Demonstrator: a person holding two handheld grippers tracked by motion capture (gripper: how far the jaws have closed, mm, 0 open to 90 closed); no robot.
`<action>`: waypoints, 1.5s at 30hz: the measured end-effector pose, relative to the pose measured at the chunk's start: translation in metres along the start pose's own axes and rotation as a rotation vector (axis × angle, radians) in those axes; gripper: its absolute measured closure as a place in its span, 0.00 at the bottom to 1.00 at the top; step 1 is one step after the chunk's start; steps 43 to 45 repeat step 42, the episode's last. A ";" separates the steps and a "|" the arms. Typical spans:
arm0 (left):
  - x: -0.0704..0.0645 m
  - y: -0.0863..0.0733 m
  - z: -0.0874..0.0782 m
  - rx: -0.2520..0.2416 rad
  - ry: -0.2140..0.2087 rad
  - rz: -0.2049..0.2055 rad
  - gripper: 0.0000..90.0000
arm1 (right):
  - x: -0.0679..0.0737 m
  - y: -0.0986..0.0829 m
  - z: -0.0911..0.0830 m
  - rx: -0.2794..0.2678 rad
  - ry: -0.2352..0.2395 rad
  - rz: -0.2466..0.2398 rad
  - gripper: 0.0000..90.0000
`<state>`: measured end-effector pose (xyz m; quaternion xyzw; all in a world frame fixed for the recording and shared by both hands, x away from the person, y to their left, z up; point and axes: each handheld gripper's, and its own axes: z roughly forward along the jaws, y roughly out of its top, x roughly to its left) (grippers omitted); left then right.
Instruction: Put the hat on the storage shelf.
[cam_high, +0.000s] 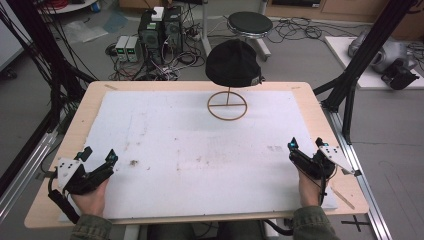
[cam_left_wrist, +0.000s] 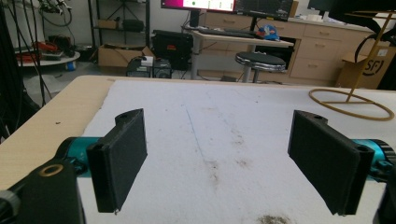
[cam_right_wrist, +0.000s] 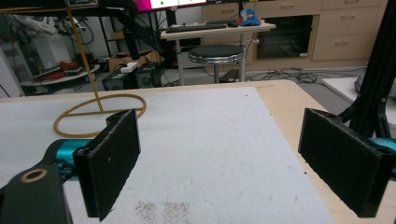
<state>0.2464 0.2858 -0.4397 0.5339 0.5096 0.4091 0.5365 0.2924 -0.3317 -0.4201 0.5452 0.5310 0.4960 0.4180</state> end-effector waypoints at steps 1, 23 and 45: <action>0.000 0.000 0.000 0.000 0.000 0.000 0.22 | 0.000 0.000 0.000 0.000 0.005 -0.004 0.13; -0.001 -0.001 0.000 0.009 -0.006 -0.001 0.22 | 0.009 -0.006 0.003 0.035 0.050 -0.076 0.13; 0.001 -0.001 0.001 0.016 -0.006 -0.014 0.22 | 0.006 -0.008 0.004 0.069 0.068 -0.046 0.13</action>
